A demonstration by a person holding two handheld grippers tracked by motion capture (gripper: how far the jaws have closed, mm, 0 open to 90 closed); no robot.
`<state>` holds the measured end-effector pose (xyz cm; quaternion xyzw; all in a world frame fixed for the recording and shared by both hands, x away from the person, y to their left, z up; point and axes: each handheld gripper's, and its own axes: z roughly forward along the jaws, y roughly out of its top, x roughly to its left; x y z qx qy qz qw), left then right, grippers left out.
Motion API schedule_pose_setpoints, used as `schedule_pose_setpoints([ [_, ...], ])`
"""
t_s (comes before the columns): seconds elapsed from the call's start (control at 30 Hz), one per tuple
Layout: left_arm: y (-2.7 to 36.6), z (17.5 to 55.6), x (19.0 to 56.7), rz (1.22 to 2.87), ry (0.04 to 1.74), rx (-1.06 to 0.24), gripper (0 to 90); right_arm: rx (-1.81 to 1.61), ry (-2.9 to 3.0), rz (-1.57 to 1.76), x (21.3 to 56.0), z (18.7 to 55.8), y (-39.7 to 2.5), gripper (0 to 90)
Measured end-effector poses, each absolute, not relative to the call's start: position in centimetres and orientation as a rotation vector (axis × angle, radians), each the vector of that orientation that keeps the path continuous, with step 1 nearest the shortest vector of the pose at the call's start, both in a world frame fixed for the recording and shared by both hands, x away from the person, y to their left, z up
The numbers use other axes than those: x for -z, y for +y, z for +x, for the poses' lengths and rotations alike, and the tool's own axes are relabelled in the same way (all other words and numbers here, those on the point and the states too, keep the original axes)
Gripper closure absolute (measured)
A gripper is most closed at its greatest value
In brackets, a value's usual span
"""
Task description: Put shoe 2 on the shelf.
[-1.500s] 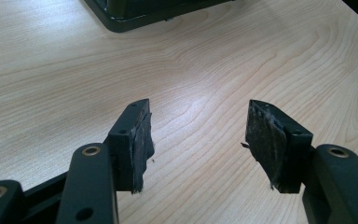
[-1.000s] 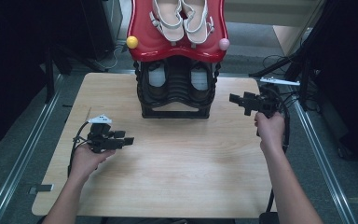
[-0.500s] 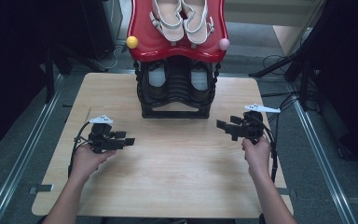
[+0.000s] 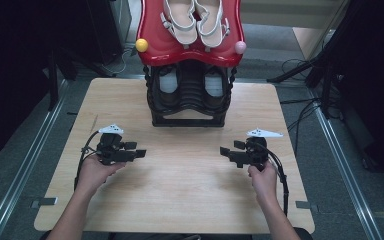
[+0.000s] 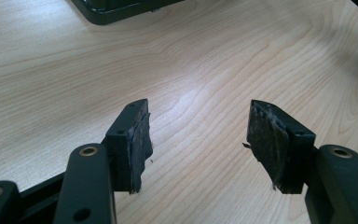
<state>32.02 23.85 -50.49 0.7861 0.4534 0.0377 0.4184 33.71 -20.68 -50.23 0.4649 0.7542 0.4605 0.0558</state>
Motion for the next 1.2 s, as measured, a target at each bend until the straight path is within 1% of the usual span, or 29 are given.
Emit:
schedule_pose_setpoints([
  [0.13, 23.7, 32.1, 50.6, 1.979, 1.140, -0.082, 39.2, -1.360, 2.306, 1.443, 51.1, 34.0, -20.8, 28.4],
  [0.43, 23.2, 32.1, 50.7, 1.978, 1.149, -0.068, 36.1, -1.360, 2.326, 1.427, 51.3, 34.2, -20.4, 28.4],
  [1.1, 22.9, 32.1, 51.0, 2.001, 1.141, -0.057, 36.0, -1.319, 2.332, 1.430, 51.5, 34.3, -20.3, 28.5],
  [1.2, 22.4, 32.1, 51.2, 2.026, 1.131, -0.057, 35.6, -1.289, 2.346, 1.433, 51.7, 34.4, -20.1, 29.1],
])
